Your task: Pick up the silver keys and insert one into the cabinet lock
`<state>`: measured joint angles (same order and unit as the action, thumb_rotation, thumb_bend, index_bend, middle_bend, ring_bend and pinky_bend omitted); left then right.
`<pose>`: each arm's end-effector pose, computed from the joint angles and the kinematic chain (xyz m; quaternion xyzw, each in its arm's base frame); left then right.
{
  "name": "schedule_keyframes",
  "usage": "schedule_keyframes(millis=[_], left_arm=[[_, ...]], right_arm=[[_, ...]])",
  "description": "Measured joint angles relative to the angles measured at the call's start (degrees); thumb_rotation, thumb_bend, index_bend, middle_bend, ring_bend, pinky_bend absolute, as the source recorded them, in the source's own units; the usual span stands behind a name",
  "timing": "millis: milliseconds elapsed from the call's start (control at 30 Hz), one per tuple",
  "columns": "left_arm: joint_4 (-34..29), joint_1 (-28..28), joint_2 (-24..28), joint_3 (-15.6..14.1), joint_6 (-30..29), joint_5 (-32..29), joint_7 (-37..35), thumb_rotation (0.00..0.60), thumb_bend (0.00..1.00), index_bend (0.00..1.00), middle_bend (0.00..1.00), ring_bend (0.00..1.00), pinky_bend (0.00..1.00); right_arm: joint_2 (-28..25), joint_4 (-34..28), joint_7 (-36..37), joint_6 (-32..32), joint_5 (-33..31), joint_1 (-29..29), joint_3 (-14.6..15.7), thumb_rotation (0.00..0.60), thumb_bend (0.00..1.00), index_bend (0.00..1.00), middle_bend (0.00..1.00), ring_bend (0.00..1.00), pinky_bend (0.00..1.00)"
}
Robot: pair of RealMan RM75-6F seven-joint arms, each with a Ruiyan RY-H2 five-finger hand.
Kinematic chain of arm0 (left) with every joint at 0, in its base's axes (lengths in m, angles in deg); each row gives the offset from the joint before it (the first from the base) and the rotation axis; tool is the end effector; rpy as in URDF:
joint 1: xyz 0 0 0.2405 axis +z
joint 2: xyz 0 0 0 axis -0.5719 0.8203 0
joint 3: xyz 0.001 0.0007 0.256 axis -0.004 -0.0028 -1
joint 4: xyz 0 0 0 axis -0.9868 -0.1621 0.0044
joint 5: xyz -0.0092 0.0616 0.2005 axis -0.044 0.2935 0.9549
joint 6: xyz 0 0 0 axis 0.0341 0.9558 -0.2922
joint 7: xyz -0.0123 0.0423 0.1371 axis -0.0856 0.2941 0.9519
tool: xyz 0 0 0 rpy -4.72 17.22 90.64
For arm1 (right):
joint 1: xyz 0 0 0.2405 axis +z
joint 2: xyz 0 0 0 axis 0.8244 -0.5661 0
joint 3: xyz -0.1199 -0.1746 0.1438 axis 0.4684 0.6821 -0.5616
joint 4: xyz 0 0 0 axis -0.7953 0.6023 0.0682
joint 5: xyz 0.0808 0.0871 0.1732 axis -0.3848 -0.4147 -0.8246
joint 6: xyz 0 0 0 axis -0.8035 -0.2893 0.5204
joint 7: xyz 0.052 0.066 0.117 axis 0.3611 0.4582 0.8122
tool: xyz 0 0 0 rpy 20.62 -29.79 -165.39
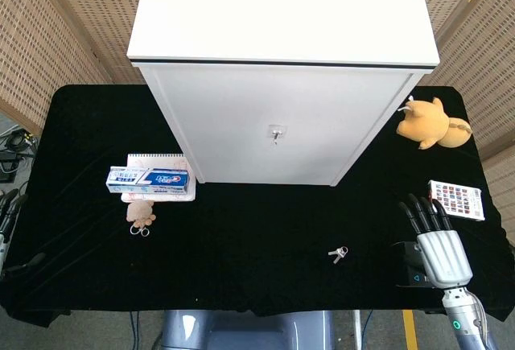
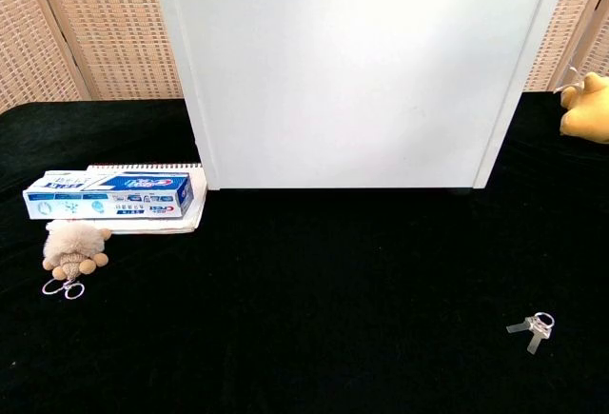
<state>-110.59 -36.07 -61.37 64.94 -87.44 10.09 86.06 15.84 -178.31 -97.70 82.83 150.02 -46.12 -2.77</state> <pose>-0.3127 0.1523 0.1763 -0.5919 -0.3795 -0.3898 0.5947 -0.2934 -0.1865 0.1091 0.6725 -0.3142 0.3590 0.5658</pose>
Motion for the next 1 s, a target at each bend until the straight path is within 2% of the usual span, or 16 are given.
schedule_keyframes(millis=[133, 167, 200, 267, 300, 333, 367, 400, 467, 567, 700, 833, 1000], left_arm=[[0.1, -0.1, 0.0, 0.1, 0.2, -0.2, -0.2, 0.6, 0.0, 0.0, 0.0, 0.0, 0.0], [0.1, -0.1, 0.0, 0.1, 0.3, -0.3, -0.2, 0.6, 0.0, 0.0, 0.0, 0.0, 0.0], [0.1, -0.1, 0.0, 0.2, 0.4, -0.4, -0.2, 0.6, 0.0, 0.0, 0.0, 0.0, 0.0], [0.1, -0.2, 0.0, 0.3, 0.4, -0.5, -0.2, 0.6, 0.0, 0.0, 0.0, 0.0, 0.0], [0.1, -0.2, 0.0, 0.3, 0.5, -0.5, -0.2, 0.6, 0.0, 0.0, 0.0, 0.0, 0.0], [0.1, -0.2, 0.0, 0.3, 0.5, -0.6, -0.2, 0.6, 0.0, 0.0, 0.0, 0.0, 0.0], [0.1, -0.2, 0.0, 0.3, 0.6, -0.7, -0.2, 0.6, 0.0, 0.0, 0.0, 0.0, 0.0], [0.1, -0.3, 0.0, 0.4, 0.8, -0.8, -0.2, 0.6, 0.0, 0.0, 0.0, 0.0, 0.0], [0.2, -0.4, -0.1, 0.5, 1.2, -1.2, -0.1, 0.6, 0.0, 0.0, 0.0, 0.0, 0.0], [0.2, -0.7, -0.2, 0.7, 1.8, -1.9, 0.2, 0.6, 0.0, 0.0, 0.0, 0.0, 0.0], [0.4, -1.0, -0.4, 0.9, 2.6, -2.7, 0.6, 0.6, 0.0, 0.0, 0.0, 0.0, 0.0], [0.7, -1.3, -0.8, 1.1, 3.5, -3.4, 1.2, 0.6, 0.0, 0.0, 0.0, 0.0, 0.0], [0.9, -1.5, -1.3, 1.2, 4.0, -3.8, 2.1, 0.6, 0.0, 0.0, 0.0, 0.0, 0.0]], right_arm=[[0.0, -0.1, -0.1, -0.8, 0.4, 0.0, 0.0, 0.6, 0.0, 0.06, 0.01, 0.0, 0.0], [0.0, 0.0, -0.1, -1.0, 0.6, 0.1, 0.1, 0.6, 0.0, 0.07, 0.04, 0.01, 0.0], [0.1, 0.1, -0.1, -1.2, 0.7, 0.2, 0.1, 0.6, 0.0, 0.1, 0.14, 0.08, 0.0], [0.4, 0.5, 0.1, -1.8, 1.2, 0.6, 0.1, 0.6, 0.0, 0.15, 0.41, 0.32, 0.05], [0.6, 0.6, 0.3, -2.0, 1.5, 0.7, 0.1, 0.6, 0.0, 0.19, 0.55, 0.48, 0.18], [0.9, 1.0, 0.7, -2.2, 1.9, 1.0, 0.1, 0.6, 0.0, 0.21, 0.62, 0.55, 0.3], [1.1, 1.3, 1.0, -2.5, 2.2, 1.2, 0.2, 0.6, 0.0, 0.25, 0.69, 0.63, 0.5], [1.5, 1.7, 1.4, -2.9, 2.6, 1.6, 0.2, 0.6, 0.02, 0.28, 0.74, 0.68, 0.67], [2.2, 2.8, 2.4, -4.4, 3.4, 2.6, 0.4, 0.6, 0.07, 0.34, 0.8, 0.74, 0.81], [3.4, 4.4, 4.0, -8.1, 4.0, 4.6, 0.5, 0.6, 0.17, 0.45, 0.84, 0.79, 0.9], [5.0, 6.3, 6.2, -14.3, 4.1, 7.6, 0.8, 0.6, 0.28, 0.52, 0.85, 0.8, 0.92], [7.4, 8.5, 6.9, -20.5, 3.8, 10.7, 1.0, 0.6, 0.38, 0.56, 0.85, 0.81, 0.93], [11.0, 11.0, 6.7, -24.6, 2.2, 12.5, 1.1, 0.6, 0.42, 0.57, 0.85, 0.81, 0.93]])
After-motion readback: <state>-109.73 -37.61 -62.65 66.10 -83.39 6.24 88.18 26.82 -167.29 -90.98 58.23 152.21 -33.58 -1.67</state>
